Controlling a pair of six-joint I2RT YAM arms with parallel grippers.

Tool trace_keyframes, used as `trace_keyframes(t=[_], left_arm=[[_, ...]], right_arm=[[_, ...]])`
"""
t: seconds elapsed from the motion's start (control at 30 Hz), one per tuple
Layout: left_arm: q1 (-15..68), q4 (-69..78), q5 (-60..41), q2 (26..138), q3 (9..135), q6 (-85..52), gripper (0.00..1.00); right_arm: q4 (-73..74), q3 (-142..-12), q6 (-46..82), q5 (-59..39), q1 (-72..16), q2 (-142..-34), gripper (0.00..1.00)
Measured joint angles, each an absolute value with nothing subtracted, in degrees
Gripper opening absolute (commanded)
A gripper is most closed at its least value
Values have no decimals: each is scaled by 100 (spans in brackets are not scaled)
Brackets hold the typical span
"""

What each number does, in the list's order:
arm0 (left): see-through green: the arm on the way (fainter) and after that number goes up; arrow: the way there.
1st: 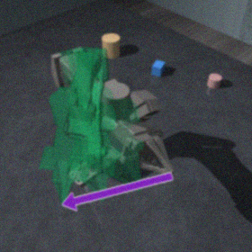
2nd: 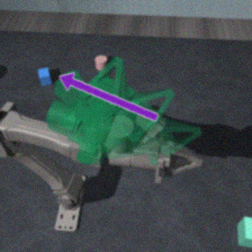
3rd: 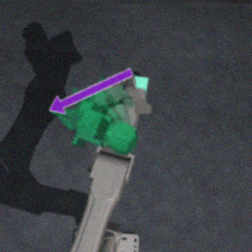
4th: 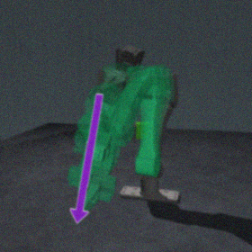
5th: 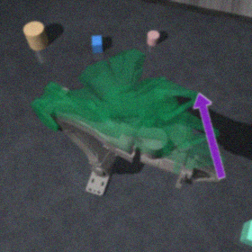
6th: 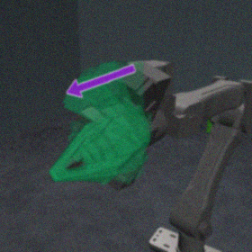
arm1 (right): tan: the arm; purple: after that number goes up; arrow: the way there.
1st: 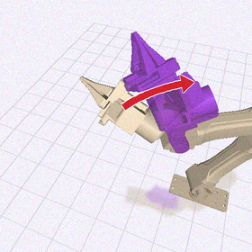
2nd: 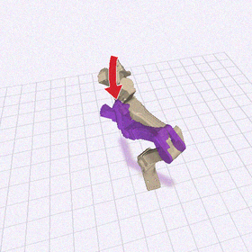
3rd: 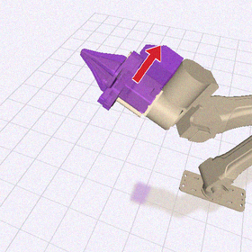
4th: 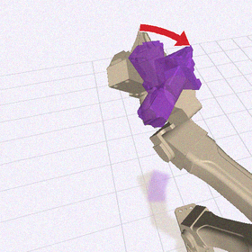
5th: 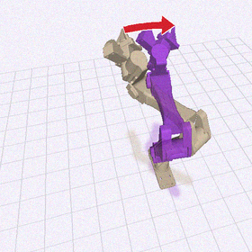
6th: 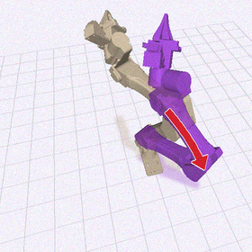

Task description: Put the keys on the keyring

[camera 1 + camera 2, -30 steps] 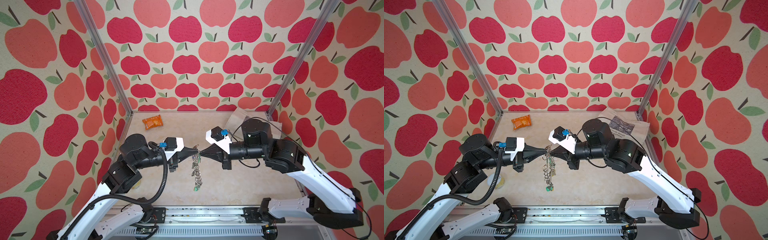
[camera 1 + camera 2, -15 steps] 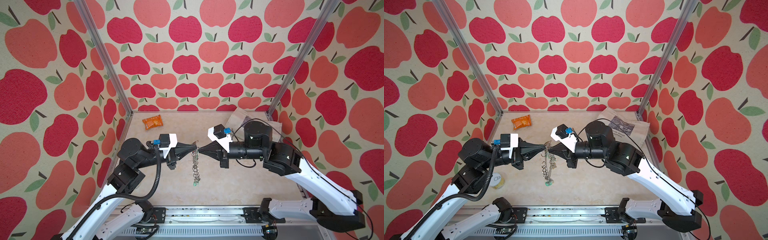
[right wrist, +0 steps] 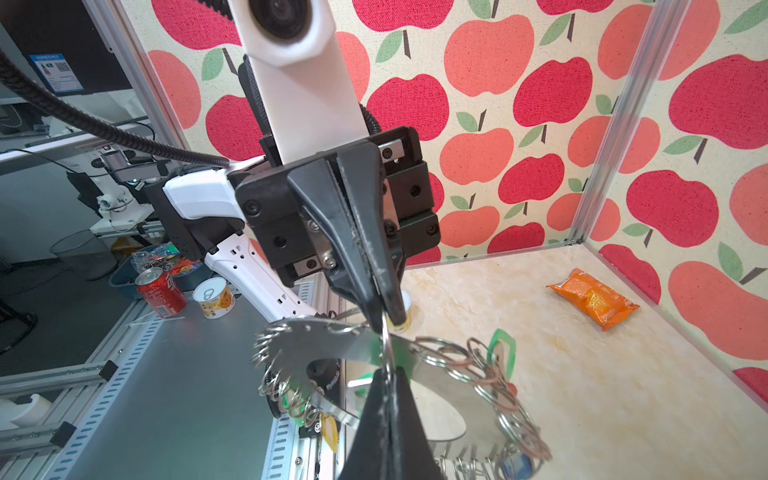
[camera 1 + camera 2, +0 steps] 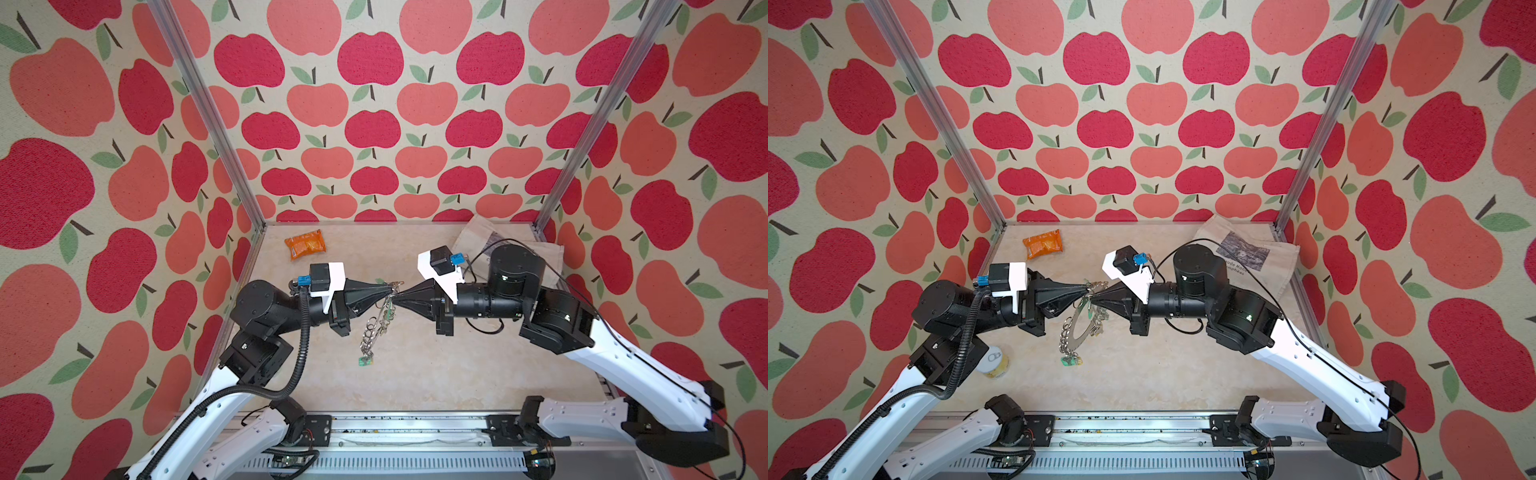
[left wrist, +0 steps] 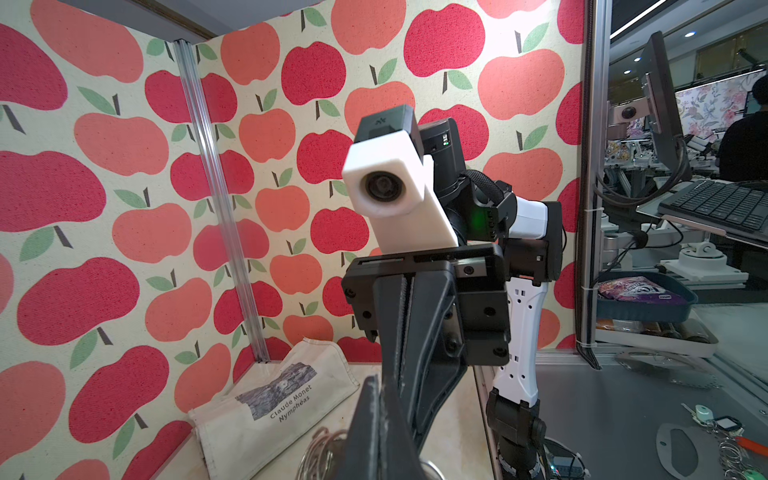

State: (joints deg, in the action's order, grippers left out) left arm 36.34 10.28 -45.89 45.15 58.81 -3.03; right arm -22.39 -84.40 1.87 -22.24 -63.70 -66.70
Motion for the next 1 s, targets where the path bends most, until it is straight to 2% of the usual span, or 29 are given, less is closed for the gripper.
trace_keyframes(t=[0.13, 0.3, 0.5, 0.8, 1.0], left_arm=[[3575, 1225, -4473, 4541, 5881, -316, 0], [3575, 1321, -4436, 4541, 5881, -318, 0], [3575, 1358, -4445, 4541, 5881, -340, 0], [3575, 1393, -4598, 4617, 5881, -381, 0], [3564, 1398, -4657, 4617, 5881, -405, 0]], right_arm=[[-2554, -8414, 137, -2239, -6418, -6619, 31], [-2515, -8364, 113, -2086, -6414, -6379, 33], [-2040, -8226, 104, -1872, -6410, -6134, 33], [-1516, -8224, 67, -1874, -6386, -6449, 33], [-1446, -8224, 69, -1898, -6298, -6539, 29]])
